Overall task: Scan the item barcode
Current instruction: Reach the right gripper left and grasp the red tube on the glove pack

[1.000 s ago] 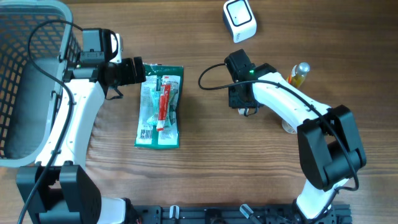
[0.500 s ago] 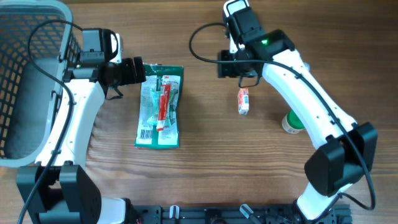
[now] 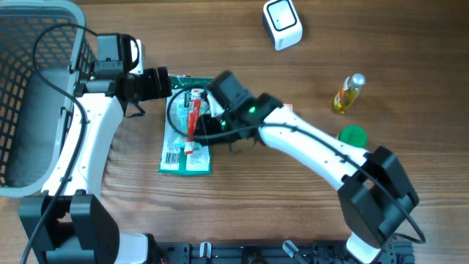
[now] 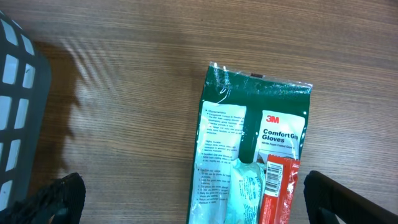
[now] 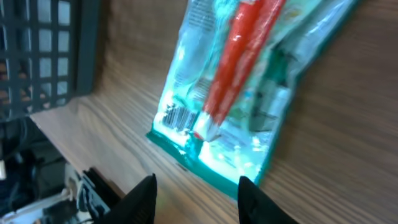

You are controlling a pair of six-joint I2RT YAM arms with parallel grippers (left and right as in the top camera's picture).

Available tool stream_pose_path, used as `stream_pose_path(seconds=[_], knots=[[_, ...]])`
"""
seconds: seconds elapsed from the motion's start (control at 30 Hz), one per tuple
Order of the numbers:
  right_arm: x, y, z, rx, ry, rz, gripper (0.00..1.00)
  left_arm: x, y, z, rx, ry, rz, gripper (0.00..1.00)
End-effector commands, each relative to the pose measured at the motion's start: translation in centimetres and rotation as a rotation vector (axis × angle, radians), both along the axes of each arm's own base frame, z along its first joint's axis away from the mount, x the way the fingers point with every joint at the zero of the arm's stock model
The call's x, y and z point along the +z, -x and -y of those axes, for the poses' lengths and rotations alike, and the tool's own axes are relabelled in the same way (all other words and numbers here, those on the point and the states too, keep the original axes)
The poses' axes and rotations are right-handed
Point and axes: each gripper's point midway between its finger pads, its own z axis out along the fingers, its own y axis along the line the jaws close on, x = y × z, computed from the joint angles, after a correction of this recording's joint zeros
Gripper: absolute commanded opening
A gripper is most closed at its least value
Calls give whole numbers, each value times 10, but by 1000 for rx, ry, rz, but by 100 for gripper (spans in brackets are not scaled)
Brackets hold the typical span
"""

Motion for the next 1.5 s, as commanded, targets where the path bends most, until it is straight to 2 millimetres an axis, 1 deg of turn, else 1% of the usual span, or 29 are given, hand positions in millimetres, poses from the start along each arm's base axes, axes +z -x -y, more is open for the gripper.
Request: stream_pose_path(seconds=[0.0,0.1,0.2,0.27,0.37,0.57,0.63,0.67,0.7,0.8,0.83,0.87,0.9,0.93,0.97,1.13,1.27,1.37,1.43,1.47], knots=[[-12,11,-10,-44,-35,-47,36,4,-2,0,-15,-1,14,100],[-20,9,-18,-51,-80,-21,36,4,-2,0,-15,-1,14,100],[-25,7,-18,-71,-92,-15,37,4,-2,0,-15,-1,14,100],[-30,0,-14,-115,-77,9,37,4,-2,0,-15,-1,14,100],[-32,-1,-14,-129,-84,7,37,4,-2,0,-15,-1,14,100],[-45,-4,-14,-138,-66,9,37,4,-2,0,-15,-1,14,100],[-45,-4,-14,-138,-65,8,38,4,-2,0,-15,-1,14,100],[-45,-5,-14,-138,-65,8,43,4,-2,0,-15,-1,14,100],[-45,-5,-14,-138,-66,9,53,4,-2,0,-15,-1,14,100],[-45,-4,-14,-136,-65,10,59,4,-2,0,-15,-1,14,100],[-45,-4,-14,-136,-65,9,66,4,-2,0,-15,-1,14,100],[-45,-4,-14,-136,-65,10,68,4,-2,0,-15,-1,14,100],[-45,-4,-14,-136,-65,10,72,4,-2,0,-15,-1,14,100],[-45,-4,-14,-136,-65,10,90,4,-2,0,-15,-1,14,100],[-45,-4,-14,-136,-65,10,100,4,-2,0,-15,-1,14,100],[-45,-4,-14,-136,-64,10,99,4,-2,0,-15,-1,14,100],[-46,-4,-13,-136,-61,7,76,4,-2,0,-15,-1,14,100],[-47,-3,-12,-137,-54,2,70,4,-2,0,-15,-1,14,100],[-48,-3,-11,-142,-48,4,61,4,-2,0,-15,-1,14,100],[-49,-4,-11,-146,-45,9,61,4,-2,0,-15,-1,14,100]])
